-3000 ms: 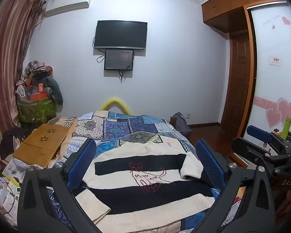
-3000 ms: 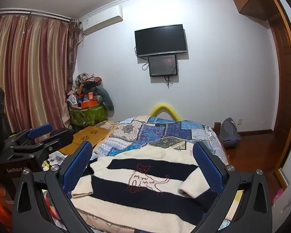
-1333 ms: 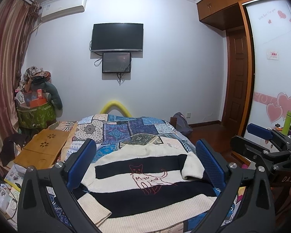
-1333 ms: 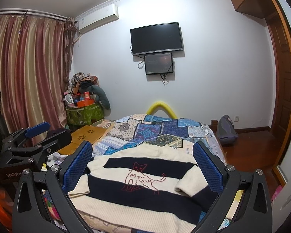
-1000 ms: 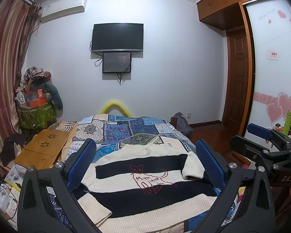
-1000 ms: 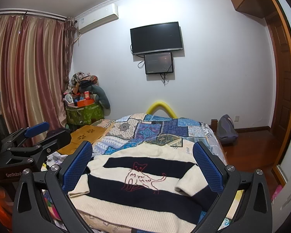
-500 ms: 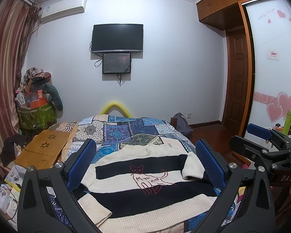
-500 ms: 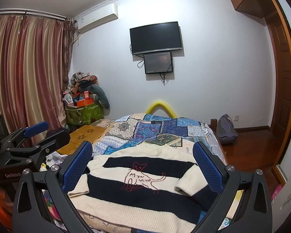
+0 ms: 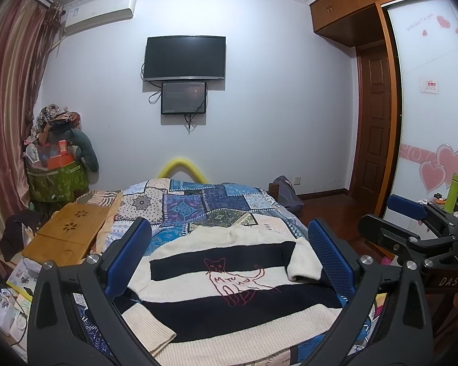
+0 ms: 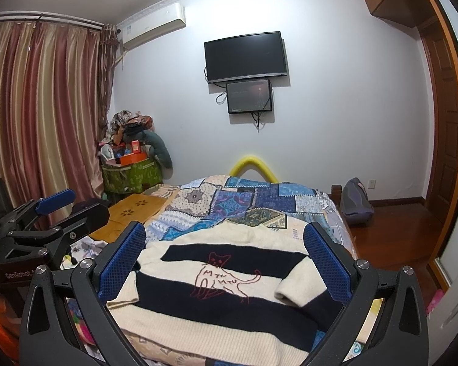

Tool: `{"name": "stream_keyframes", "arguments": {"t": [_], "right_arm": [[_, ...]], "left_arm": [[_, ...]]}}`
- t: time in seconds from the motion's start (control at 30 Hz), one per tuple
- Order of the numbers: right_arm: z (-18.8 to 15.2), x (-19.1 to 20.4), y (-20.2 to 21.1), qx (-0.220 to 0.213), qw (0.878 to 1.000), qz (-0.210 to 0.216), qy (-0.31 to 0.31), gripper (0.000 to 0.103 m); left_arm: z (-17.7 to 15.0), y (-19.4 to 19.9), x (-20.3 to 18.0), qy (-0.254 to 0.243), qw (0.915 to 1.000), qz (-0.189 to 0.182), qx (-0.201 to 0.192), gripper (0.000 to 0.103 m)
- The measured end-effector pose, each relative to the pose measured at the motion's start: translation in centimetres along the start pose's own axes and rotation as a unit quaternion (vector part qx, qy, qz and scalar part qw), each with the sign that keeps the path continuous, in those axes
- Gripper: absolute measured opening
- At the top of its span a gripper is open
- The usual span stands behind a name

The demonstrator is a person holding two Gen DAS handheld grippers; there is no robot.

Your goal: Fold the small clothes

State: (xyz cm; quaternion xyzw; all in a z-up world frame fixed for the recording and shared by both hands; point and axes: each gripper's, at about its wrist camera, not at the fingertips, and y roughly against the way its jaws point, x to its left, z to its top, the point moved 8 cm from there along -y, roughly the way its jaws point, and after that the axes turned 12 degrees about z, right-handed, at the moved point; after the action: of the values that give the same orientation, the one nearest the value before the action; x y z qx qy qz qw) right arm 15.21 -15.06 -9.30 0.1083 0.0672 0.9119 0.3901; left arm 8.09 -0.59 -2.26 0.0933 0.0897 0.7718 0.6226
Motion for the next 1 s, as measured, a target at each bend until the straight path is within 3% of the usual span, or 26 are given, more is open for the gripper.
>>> {"name": "stream_keyframes", "arguments": {"t": [0.27, 0.47, 0.6, 0.8, 1.0], "right_arm": [[0.2, -1.4, -2.1, 0.013, 1.0, -0.004, 0.001, 0.103], [0.3, -5.1, -6.3, 0.04, 0.999, -0.02, -0.003, 0.103], [0.4, -7.9, -9.1, 0.062, 0.998, -0.023, -0.009, 0.103], [-0.2, -12.7, -15.3, 0.115, 0.993, -0.016, -0.031, 0.103], [-3.8, -16.2, -21.3, 0.201, 0.979, -0.006, -0.036, 0.102]], "left_arm": [[-0.1, -3.3, 0.7, -0.011, 0.9998, 0.007, 0.015, 0.103], [-0.4, -10.1, 2.1, -0.044, 0.9973, 0.03, 0.05, 0.103], [-1.0, -16.4, 3.6, -0.067, 0.9922, 0.044, 0.095, 0.103], [-4.2, -26.7, 6.2, -0.057, 0.9777, 0.045, 0.197, 0.103], [-10.0, -36.9, 8.6, -0.065, 0.9495, 0.052, 0.302, 0.103]]}}
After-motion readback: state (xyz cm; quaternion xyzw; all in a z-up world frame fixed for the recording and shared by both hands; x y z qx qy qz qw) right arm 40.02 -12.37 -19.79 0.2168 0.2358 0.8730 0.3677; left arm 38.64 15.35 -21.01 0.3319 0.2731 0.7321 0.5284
